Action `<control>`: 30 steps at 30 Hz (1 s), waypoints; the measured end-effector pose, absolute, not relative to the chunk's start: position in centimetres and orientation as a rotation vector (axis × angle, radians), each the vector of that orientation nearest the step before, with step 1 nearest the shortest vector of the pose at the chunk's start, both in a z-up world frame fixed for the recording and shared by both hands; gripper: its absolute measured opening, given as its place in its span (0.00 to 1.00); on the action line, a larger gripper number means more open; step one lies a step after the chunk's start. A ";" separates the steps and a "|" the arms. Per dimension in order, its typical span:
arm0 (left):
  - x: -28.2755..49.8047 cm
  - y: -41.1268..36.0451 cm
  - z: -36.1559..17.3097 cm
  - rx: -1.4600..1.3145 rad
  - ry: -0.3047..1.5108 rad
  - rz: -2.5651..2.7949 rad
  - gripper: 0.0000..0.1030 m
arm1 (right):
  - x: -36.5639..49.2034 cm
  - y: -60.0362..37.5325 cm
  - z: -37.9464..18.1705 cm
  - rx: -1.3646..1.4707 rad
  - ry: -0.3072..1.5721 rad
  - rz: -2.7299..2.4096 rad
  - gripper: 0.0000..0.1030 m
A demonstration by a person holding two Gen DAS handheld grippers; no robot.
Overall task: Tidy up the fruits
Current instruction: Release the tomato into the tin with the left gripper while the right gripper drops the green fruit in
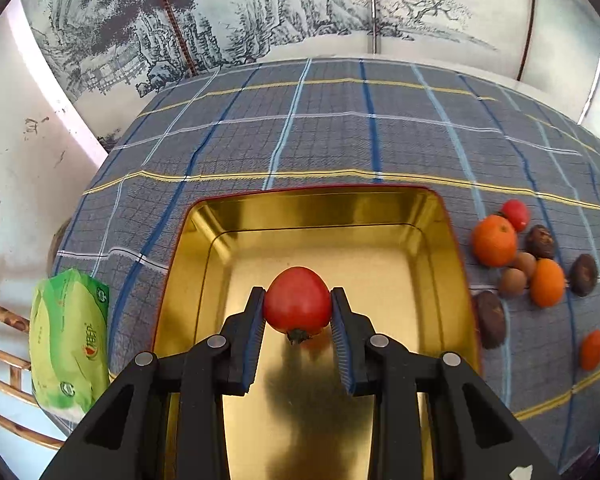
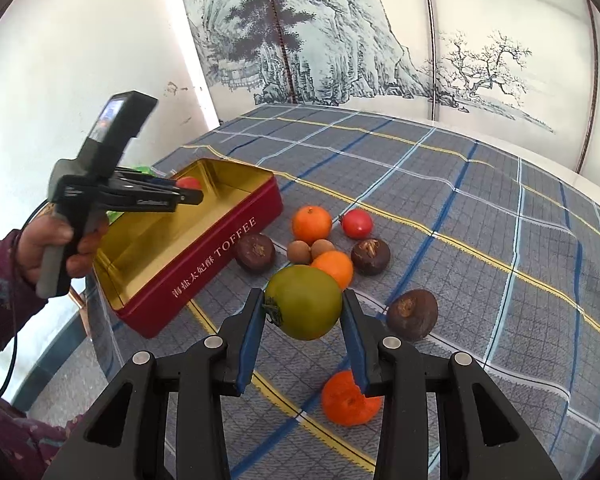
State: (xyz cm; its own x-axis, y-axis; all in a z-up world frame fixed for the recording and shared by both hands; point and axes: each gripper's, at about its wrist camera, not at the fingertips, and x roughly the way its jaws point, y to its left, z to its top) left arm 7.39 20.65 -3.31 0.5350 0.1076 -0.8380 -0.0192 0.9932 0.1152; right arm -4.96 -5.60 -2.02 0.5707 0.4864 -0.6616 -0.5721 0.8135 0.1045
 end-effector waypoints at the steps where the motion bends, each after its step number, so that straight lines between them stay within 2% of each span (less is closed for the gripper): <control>1: 7.7 20.8 -3.4 0.095 1.007 0.077 0.28 | -5.0 -5.6 -2.0 -0.127 0.736 0.624 0.38; 9: 9.3 21.7 -3.4 0.117 1.003 0.094 0.30 | -4.8 -5.0 -1.9 -0.126 0.741 0.624 0.38; 14: 8.5 22.3 -2.4 0.074 0.954 0.086 0.59 | -4.5 -4.3 -1.4 -0.113 0.741 0.640 0.38; 18: 5.1 23.7 0.3 -0.062 0.827 0.075 0.76 | -4.2 -2.8 -0.3 -0.095 0.732 0.684 0.38; 20: 2.9 24.1 1.5 -0.079 0.756 0.113 0.92 | -3.9 -1.7 0.3 -0.092 0.724 0.714 0.38; 22: 0.1 24.7 2.3 -0.108 0.692 0.131 0.98 | -3.3 0.0 0.9 -0.086 0.720 0.760 0.38; 30: -7.1 26.4 0.3 -0.320 0.743 0.049 0.99 | -0.1 7.7 0.4 -0.125 0.736 0.861 0.38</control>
